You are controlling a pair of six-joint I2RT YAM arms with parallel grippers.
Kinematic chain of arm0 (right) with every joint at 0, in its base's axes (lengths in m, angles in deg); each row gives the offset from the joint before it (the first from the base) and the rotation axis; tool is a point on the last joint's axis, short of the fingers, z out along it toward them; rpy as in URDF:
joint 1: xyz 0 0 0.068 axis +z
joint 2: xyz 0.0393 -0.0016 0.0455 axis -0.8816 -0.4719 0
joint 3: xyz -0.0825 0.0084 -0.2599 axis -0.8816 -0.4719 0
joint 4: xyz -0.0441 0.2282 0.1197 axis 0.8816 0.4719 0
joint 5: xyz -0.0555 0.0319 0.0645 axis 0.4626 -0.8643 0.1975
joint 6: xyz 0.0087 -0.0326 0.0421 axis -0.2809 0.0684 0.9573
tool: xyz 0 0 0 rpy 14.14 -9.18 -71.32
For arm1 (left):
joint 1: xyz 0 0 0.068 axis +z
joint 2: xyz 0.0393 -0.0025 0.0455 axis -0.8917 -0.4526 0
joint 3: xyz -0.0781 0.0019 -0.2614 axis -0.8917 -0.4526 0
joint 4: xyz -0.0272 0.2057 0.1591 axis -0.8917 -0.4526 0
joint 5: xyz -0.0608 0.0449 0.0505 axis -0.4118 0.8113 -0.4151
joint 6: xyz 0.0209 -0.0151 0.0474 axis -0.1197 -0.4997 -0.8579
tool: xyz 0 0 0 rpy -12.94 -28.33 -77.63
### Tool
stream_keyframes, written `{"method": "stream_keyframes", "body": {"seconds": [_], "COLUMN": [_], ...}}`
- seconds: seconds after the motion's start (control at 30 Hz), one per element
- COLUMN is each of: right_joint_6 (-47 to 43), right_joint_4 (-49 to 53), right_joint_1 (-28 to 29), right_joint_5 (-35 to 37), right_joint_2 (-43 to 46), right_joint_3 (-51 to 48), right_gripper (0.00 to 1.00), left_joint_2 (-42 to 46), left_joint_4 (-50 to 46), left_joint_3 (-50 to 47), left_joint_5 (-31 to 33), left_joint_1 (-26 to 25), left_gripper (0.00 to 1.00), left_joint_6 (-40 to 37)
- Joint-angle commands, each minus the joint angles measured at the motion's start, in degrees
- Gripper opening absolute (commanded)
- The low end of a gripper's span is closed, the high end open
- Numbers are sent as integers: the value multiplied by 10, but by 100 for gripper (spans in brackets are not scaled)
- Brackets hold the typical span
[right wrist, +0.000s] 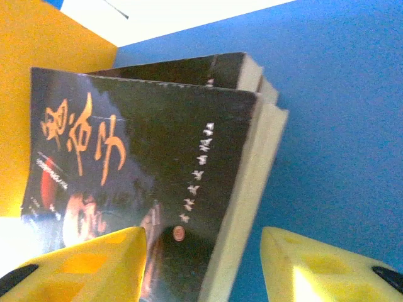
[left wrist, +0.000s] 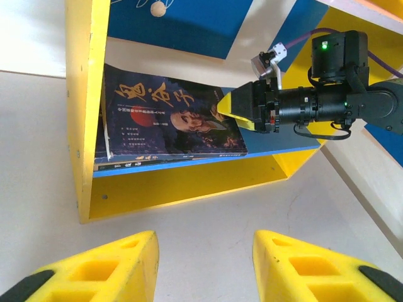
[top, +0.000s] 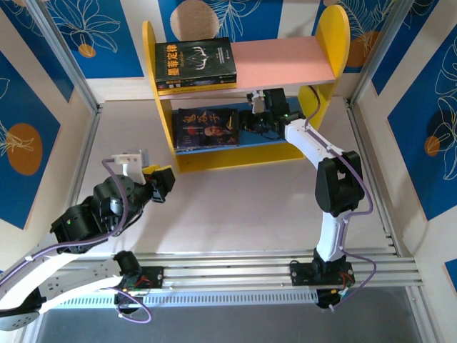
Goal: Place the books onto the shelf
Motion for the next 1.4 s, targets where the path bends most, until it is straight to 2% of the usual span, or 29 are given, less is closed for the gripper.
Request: {"method": "stream_keyframes", "body": {"seconds": [0.0, 0.37, 0.9, 1.1, 1.37], "right_joint_6": [-8, -16, -41, -49, -54], "right_joint_4": [16, 10, 44, 45, 46], "right_joint_1": [-1, 15, 44, 49, 63], "right_joint_5": [30, 54, 131, 122, 117], "right_joint_2": [37, 99, 100, 105, 97], "right_joint_3": [-2, -63, -56, -62, -50], "right_gripper": [52, 50, 48, 47, 41], "left_joint_2": [7, 6, -4, -4, -4], "left_joint_4": [-6, 1, -8, -4, -6], "left_joint_3": [-5, -11, -4, -4, 0], "left_joint_5": [16, 12, 1, 1, -1], "left_joint_1": [5, 5, 5, 5, 5], "left_gripper": [44, 45, 46, 46, 47], "left_joint_6": [0, 0, -7, -9, -11]}}
